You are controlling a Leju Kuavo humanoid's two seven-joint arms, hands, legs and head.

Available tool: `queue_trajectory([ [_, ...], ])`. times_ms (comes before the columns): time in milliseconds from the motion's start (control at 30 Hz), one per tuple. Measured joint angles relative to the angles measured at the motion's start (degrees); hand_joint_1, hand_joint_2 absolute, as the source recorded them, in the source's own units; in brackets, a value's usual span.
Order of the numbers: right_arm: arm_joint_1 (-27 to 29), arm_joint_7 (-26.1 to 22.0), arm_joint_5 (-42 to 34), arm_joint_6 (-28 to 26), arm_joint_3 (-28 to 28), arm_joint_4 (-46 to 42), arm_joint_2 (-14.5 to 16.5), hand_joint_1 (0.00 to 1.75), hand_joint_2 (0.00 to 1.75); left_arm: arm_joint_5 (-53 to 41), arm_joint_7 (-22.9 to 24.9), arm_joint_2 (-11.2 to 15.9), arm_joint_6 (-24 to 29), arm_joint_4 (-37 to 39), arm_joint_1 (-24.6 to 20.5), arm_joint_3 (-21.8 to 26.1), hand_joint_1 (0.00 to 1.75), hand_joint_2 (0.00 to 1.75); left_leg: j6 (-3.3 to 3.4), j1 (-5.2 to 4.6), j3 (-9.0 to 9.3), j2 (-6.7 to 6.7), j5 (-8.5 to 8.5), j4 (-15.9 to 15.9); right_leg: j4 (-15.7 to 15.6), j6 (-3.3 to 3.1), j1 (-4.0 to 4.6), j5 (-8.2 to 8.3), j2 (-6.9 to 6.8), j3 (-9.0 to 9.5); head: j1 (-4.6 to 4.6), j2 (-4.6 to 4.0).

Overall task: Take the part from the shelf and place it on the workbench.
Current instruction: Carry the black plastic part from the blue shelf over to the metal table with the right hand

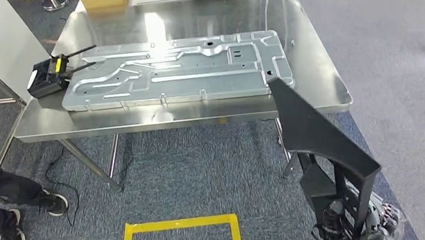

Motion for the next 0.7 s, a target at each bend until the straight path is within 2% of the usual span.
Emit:
queue_trajectory([
  [67, -0.1, 0.0, 0.0, 0.0, 0.1, 0.0, 0.0, 1.75, 1.75, 0.0, 0.0, 0.0, 0.0, 0.0, -0.1, 0.0, 0.0, 1.75, -0.48, 0.13, -0.56, 0.01, -1.15, 2.4, -0.3, -0.82, -0.15, -0.36, 0.03, 1.11, -0.03, 0.0],
  [100, -0.2, -0.1, 0.0, 0.0, 0.1, 0.0, 0.0, 1.75, 1.75, 0.0, 0.0, 0.0, 0.0, 0.0, -0.2, 0.0, 0.0, 1.75, -0.66, 0.2, -2.0, 0.01, -2.43, 5.1, -0.5, -1.13, -0.18, -0.61, -0.02, 1.58, -0.06, 0.0],
  [167, -0.3, -0.2, -0.1, 0.0, 0.3, 0.0, 0.0, 1.75, 1.75, 0.0, 0.0, 0.0, 0.0, 0.0, -0.2, 0.0, 0.0, 1.75, -0.92, 0.22, -6.4, 0.01, -5.35, 12.1, -0.5, -1.46, -0.1, -1.23, -0.01, 2.19, -0.12, 0.0],
  [200, -0.3, -0.2, -0.1, 0.0, 0.3, 0.0, 0.0, 1.75, 1.75, 0.0, 0.0, 0.0, 0.0, 0.0, -0.1, 0.0, 0.0, 1.75, -0.95, 0.22, -8.41, 0.02, -5.95, 14.6, -0.5, -1.47, -0.05, -1.59, 0.06, 2.56, -0.11, 0.0],
  [233, -0.3, -0.2, -0.2, 0.0, 0.4, 0.0, 0.0, 1.75, 1.75, 0.0, 0.0, 0.0, 0.0, 0.0, 0.0, 0.0, 0.0, 1.75, -0.89, 0.22, -9.61, 0.02, -5.37, 15.3, -0.5, -1.45, -0.02, -1.99, 0.16, 3.02, -0.12, 0.0],
  [267, -0.3, -0.3, -0.2, 0.0, 0.5, 0.0, 0.0, 1.75, 1.75, -0.1, 0.0, 0.0, 0.0, 0.0, 0.0, 0.0, 0.0, 1.75, -0.76, 0.22, -9.82, 0.02, -3.45, 13.8, -0.5, -1.36, 0.0, -2.42, 0.26, 3.62, -0.12, 0.0],
  [333, -0.3, -0.5, -0.3, 0.0, 0.6, 0.0, 0.0, 1.75, 1.75, -0.2, 0.1, 0.0, 0.0, 0.0, 0.2, 0.0, 0.0, 1.75, -0.46, 0.16, -8.23, 0.03, 1.86, 7.2, -0.5, -1.02, 0.01, -3.36, 0.36, 4.95, -0.1, 0.0],
  [400, -0.3, -0.9, -0.3, 0.0, 0.7, 0.1, 0.0, 1.75, 1.75, -0.5, 0.2, 0.0, 0.0, 0.0, 0.1, 0.0, 0.0, 1.75, -0.01, -0.19, -7.1, 0.07, 2.99, 2.7, -0.6, -0.39, 0.08, -4.09, 0.38, 5.6, -0.15, 0.0],
  [467, -0.4, -1.1, -0.4, 0.0, 0.8, 0.1, 0.0, 1.75, 1.75, -0.6, 0.3, 0.1, 0.0, 0.0, 0.2, -0.1, 0.0, 1.75, 0.73, -0.41, -7.0, 0.05, 2.55, 2.0, -0.4, 0.39, 0.22, -4.27, 0.37, 5.99, -0.23, 0.0],
  [533, -0.4, -1.1, -0.5, 0.0, 0.9, 0.1, 0.0, 1.75, 1.75, -0.6, 0.3, 0.1, 0.0, 0.0, 0.3, -0.1, 0.0, 1.75, 1.42, -0.19, -5.89, -0.01, 3.7, 1.3, 0.5, 1.0, 0.23, -4.44, 0.33, 6.33, -0.21, 0.0],
  [600, -0.6, -1.1, -0.6, 0.0, 1.0, 0.1, 0.0, 1.75, 1.75, -0.7, 0.2, 0.1, 0.1, 0.0, 0.1, -0.2, 0.0, 1.75, 1.98, -0.05, -4.65, -0.04, 3.63, 0.8, 4.3, 1.38, 0.13, -5.86, 0.28, 4.55, -0.18, 0.0],
  [700, -0.8, -1.1, -0.7, 0.0, 0.9, 0.3, 0.0, 1.75, 1.75, -0.7, 0.2, 0.1, 0.2, 0.0, -0.1, -0.2, 0.0, 1.75, 2.54, -0.22, -4.05, -0.09, 2.93, 0.6, 13.6, 1.85, 0.12, -9.59, 0.24, -1.84, -0.17, 0.0],
])
